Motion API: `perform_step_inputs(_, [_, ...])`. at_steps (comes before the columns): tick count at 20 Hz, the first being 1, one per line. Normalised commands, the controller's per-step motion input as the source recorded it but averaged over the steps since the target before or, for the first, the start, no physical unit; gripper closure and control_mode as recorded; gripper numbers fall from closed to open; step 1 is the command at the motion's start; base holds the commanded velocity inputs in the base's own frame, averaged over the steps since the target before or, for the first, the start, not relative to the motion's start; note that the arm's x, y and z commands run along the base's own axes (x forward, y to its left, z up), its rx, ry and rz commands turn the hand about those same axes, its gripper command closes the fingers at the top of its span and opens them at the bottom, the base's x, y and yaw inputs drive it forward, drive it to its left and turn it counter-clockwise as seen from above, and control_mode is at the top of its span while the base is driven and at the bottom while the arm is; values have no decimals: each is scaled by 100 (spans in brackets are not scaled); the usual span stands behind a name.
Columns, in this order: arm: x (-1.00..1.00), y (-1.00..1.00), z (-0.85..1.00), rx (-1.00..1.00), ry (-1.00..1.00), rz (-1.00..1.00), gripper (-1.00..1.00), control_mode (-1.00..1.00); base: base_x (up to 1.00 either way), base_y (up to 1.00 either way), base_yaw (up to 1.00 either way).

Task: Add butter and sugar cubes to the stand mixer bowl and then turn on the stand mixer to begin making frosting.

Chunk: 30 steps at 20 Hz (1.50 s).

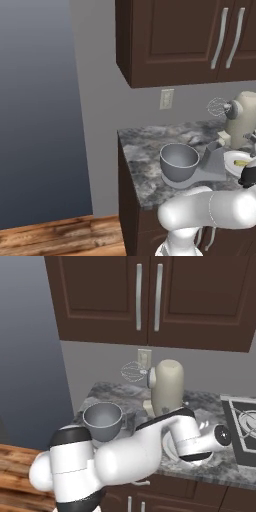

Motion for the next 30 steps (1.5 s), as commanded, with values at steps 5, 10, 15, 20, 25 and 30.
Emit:
perform_step_inputs(5, [12, -4, 0, 2, 5, -2, -100, -100, 0, 0, 0])
perform_step_inputs(10, [11, -10, -4, 1, 5, -3, -100, -100, 0, 0, 0])
perform_step_inputs(15, [11, -10, -6, 2, 5, -3, -100, -100, 0, 0, 0])
perform_step_inputs(20, [6, -9, -9, 4, 5, -2, -100, -100, 0, 0, 0])
perform_step_inputs(25, [2, -5, -12, 4, 5, -1, -100, -100, 0, 0, 0])
perform_step_inputs(30, [3, 0, -11, 3, 4, 0, -100, -100, 0, 0, 0])
